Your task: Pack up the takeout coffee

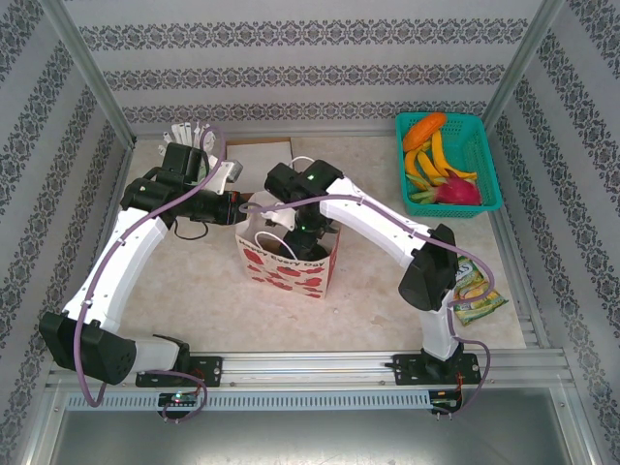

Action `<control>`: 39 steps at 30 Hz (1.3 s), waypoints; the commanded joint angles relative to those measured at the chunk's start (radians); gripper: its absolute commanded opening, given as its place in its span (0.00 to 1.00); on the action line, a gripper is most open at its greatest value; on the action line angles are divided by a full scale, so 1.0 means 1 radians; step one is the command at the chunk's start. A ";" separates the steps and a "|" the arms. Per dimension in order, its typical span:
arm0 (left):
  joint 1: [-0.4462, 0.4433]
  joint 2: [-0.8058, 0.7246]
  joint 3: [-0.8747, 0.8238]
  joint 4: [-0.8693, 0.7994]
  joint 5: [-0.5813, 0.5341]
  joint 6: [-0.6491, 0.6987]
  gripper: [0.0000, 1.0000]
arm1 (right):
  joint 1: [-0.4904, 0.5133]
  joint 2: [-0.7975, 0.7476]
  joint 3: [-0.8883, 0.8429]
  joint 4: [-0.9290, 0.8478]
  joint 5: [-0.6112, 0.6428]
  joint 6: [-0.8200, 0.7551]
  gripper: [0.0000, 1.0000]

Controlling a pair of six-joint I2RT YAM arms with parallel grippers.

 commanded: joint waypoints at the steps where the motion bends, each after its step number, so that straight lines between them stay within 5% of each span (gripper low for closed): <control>1: 0.008 -0.026 0.012 -0.037 -0.011 -0.023 0.00 | 0.013 -0.035 0.048 -0.074 0.013 0.004 0.98; 13: 0.009 -0.024 0.010 -0.022 -0.026 -0.030 0.00 | 0.011 -0.216 0.069 0.045 0.000 0.004 0.98; 21: 0.008 -0.025 0.009 -0.012 -0.029 -0.033 0.00 | 0.020 -0.387 -0.018 0.278 0.114 0.123 0.98; 35: 0.008 -0.035 -0.006 0.011 -0.044 -0.046 0.00 | 0.021 -0.870 -0.570 0.606 0.447 0.619 0.98; 39: 0.008 -0.045 -0.013 0.029 -0.043 -0.052 0.00 | -0.044 -0.985 -0.705 0.645 0.387 0.704 0.98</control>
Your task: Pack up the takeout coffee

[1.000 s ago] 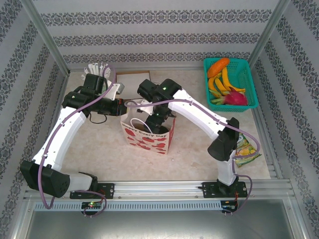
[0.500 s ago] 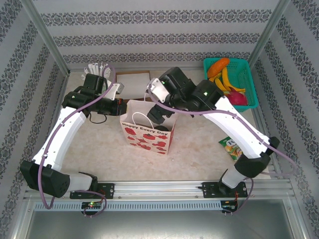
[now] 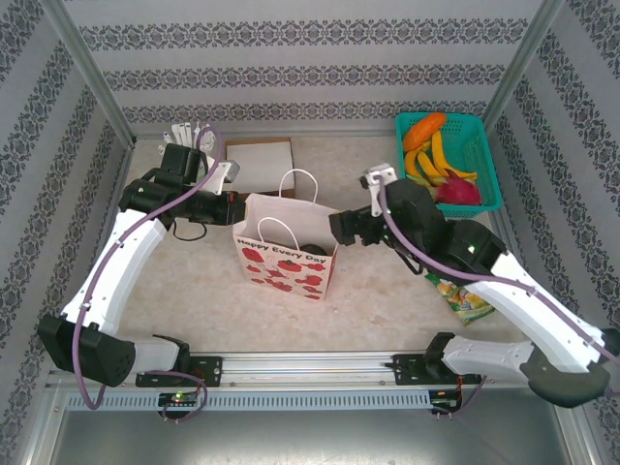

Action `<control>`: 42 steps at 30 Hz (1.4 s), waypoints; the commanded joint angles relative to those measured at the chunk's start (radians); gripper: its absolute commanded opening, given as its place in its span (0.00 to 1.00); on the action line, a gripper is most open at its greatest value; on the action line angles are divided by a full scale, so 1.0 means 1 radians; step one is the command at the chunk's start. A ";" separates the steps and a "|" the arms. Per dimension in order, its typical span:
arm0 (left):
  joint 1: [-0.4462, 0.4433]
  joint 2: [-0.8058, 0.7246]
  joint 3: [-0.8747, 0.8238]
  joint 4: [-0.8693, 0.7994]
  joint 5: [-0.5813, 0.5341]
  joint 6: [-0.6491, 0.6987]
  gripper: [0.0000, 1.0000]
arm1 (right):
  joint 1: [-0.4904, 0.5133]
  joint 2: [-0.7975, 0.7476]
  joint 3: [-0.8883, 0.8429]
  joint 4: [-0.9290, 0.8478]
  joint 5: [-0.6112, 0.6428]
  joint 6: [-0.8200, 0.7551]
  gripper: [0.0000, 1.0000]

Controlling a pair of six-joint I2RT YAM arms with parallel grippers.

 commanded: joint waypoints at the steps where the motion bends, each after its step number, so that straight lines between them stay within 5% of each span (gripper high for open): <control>1: 0.008 -0.033 -0.011 0.040 -0.006 -0.018 0.00 | -0.067 -0.066 -0.069 0.050 -0.021 0.168 0.98; 10: 0.009 -0.041 -0.018 0.052 -0.021 -0.044 0.00 | -0.138 -0.034 -0.079 -0.064 -0.248 0.321 0.98; 20: 0.008 -0.042 -0.026 0.049 -0.015 -0.056 0.00 | -0.118 0.142 0.006 -0.167 -0.195 0.434 0.93; 25: 0.009 -0.044 -0.027 0.057 -0.027 -0.114 0.00 | -0.112 0.182 0.025 -0.132 -0.282 0.415 0.76; 35: 0.007 -0.105 -0.080 0.079 -0.052 -0.176 0.07 | -0.112 0.296 0.141 -0.152 -0.273 0.296 0.17; 42: 0.005 -0.146 -0.160 0.198 0.046 -0.277 0.11 | -0.168 0.362 0.227 -0.145 -0.288 0.174 0.08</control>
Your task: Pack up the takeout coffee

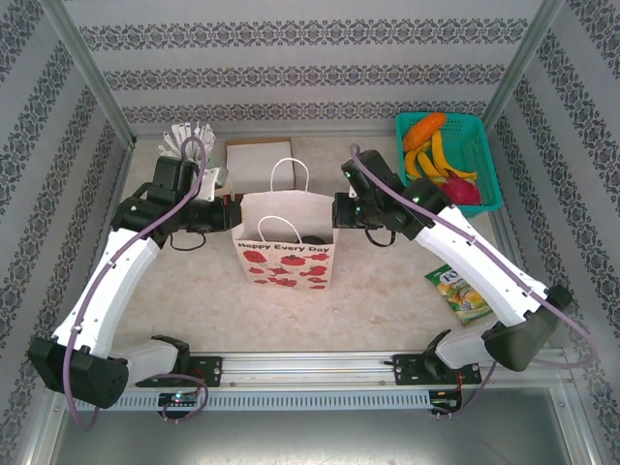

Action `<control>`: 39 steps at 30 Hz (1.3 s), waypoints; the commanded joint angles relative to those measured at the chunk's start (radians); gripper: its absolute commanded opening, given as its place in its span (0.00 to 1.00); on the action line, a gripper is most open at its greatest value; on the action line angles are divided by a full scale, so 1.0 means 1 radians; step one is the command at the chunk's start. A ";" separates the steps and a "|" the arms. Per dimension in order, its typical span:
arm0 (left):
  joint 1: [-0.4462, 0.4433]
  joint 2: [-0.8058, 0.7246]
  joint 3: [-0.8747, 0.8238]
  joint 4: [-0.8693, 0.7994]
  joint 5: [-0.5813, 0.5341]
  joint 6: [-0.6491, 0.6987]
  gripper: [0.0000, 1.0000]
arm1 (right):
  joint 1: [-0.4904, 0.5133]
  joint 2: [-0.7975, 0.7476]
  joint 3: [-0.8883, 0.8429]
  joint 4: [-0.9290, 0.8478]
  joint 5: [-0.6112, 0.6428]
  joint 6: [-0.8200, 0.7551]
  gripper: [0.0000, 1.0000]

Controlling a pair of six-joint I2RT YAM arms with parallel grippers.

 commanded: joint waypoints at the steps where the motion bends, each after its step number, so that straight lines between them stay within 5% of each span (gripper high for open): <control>1: 0.005 -0.028 -0.042 0.106 0.061 -0.073 0.12 | -0.025 0.028 0.046 0.001 -0.018 -0.090 0.08; 7: 0.006 0.021 -0.034 0.133 0.102 -0.098 0.17 | -0.059 0.059 0.042 0.005 -0.020 -0.104 0.12; 12: 0.006 0.026 0.041 0.054 -0.014 -0.050 0.40 | -0.076 0.058 0.062 -0.011 -0.009 -0.117 0.18; 15: 0.012 0.013 0.092 0.028 -0.070 -0.014 0.59 | -0.085 0.033 0.081 -0.007 0.006 -0.129 0.45; 21: 0.032 -0.082 0.139 0.151 -0.127 0.041 1.00 | -0.099 -0.115 0.021 0.128 0.038 -0.255 0.81; 23: 0.042 -0.089 0.152 0.169 -0.250 0.028 1.00 | -0.109 -0.181 -0.041 0.209 0.075 -0.292 0.98; 26: 0.090 -0.062 0.160 0.179 -0.448 -0.040 1.00 | -0.130 -0.255 -0.129 0.328 0.212 -0.291 0.98; 30: 0.245 0.007 0.139 0.231 -0.386 -0.168 1.00 | -0.195 -0.291 -0.205 0.454 0.262 -0.215 0.98; 33: 0.342 0.097 0.174 0.183 -0.363 -0.214 1.00 | -0.237 -0.290 -0.260 0.561 0.176 -0.179 0.98; 39: 0.403 0.242 0.314 0.055 -0.451 -0.154 0.86 | -0.260 -0.245 -0.270 0.566 0.124 -0.163 0.98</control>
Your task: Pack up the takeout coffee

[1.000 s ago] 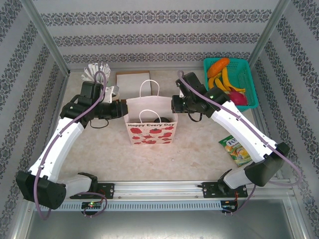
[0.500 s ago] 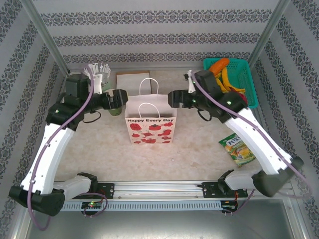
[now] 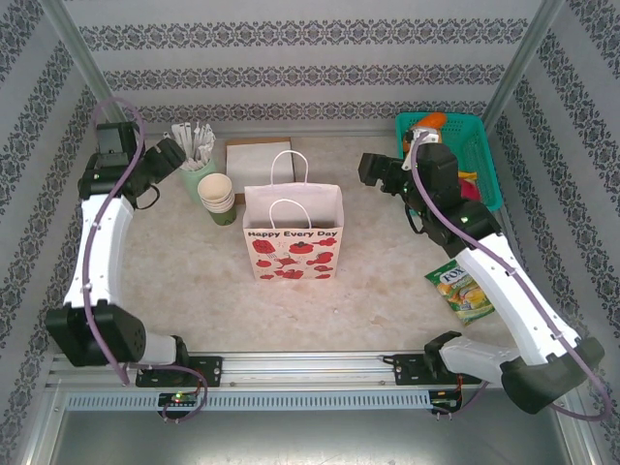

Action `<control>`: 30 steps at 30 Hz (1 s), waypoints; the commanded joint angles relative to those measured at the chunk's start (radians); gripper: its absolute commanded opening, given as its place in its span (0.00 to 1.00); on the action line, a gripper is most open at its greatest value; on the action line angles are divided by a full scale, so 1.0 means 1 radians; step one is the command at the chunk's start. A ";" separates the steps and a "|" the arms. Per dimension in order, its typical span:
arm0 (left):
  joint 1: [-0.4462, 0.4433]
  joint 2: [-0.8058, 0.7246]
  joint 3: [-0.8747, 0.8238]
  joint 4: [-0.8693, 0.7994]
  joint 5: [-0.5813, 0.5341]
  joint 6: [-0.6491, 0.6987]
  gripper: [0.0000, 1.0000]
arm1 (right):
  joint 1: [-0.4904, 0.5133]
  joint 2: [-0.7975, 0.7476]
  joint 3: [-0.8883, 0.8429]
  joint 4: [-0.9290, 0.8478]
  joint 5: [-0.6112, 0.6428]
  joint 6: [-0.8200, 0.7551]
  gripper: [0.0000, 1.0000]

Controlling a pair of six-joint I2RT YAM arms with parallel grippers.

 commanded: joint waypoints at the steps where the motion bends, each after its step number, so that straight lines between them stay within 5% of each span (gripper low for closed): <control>1: 0.011 0.049 0.127 -0.104 -0.063 0.039 0.82 | -0.005 0.007 -0.007 0.060 -0.038 0.023 0.98; 10: -0.004 0.231 0.313 -0.214 0.000 0.184 0.53 | -0.007 0.017 -0.012 0.047 -0.050 0.019 0.98; 17: -0.010 0.374 0.437 -0.312 -0.094 0.218 0.47 | -0.008 0.013 0.000 0.032 -0.033 0.015 0.98; 30: -0.051 0.488 0.524 -0.326 -0.050 0.302 0.37 | -0.008 0.020 0.011 0.017 -0.039 0.019 0.98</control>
